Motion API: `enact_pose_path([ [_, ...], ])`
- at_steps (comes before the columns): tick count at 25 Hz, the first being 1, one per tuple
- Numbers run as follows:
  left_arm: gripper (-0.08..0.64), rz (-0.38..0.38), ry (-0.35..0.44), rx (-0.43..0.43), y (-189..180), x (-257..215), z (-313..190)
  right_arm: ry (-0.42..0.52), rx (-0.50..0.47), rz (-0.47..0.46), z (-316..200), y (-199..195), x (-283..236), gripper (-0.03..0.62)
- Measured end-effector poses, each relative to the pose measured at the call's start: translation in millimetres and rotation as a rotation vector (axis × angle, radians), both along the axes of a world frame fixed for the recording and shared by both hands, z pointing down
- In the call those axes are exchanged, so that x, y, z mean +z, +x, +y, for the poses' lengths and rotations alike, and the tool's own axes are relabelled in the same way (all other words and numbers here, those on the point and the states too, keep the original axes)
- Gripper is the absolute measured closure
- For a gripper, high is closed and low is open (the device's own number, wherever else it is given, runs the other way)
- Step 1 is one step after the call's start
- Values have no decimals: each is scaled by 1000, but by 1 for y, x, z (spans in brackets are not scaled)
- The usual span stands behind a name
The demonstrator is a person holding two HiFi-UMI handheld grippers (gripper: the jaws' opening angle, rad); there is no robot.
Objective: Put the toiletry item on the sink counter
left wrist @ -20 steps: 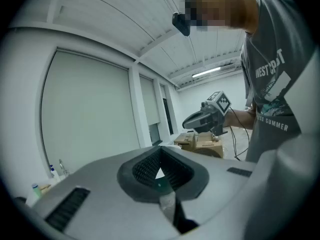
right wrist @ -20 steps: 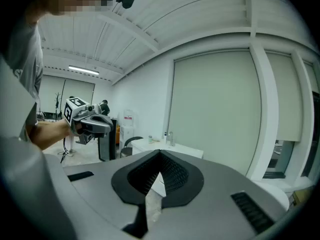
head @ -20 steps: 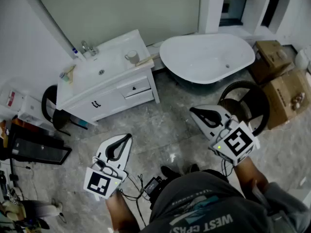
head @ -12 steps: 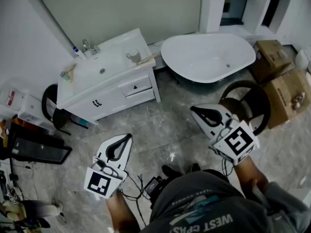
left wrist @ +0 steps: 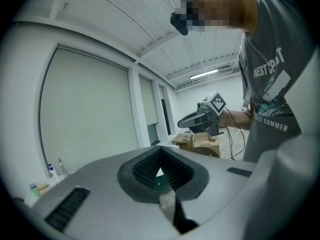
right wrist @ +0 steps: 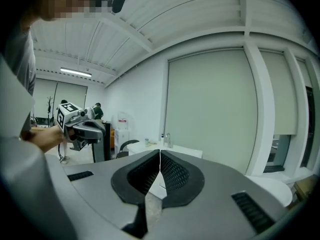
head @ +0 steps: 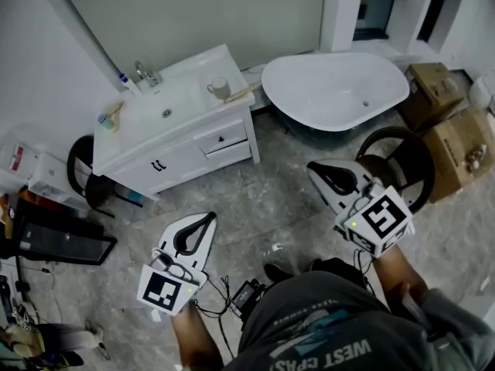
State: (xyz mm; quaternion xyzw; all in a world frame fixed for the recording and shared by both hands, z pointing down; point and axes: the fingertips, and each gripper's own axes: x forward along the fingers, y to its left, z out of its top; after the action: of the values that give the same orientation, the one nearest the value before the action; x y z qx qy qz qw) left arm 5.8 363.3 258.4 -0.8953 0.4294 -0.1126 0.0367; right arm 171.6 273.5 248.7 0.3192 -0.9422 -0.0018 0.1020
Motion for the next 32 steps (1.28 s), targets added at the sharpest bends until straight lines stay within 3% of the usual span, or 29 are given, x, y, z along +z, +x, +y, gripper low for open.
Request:
enact_pose_path([
  [9, 558, 15, -18, 31, -10, 8, -10, -2, 28, 4, -15, -13, 1, 560],
  [17, 557, 21, -34, -6, -15, 9, -34, -7, 9, -12, -54, -20, 2, 560],
  [32, 558, 15, -50, -87, -9, 11, -129, -28, -77, -22, -159, -28, 6, 560],
])
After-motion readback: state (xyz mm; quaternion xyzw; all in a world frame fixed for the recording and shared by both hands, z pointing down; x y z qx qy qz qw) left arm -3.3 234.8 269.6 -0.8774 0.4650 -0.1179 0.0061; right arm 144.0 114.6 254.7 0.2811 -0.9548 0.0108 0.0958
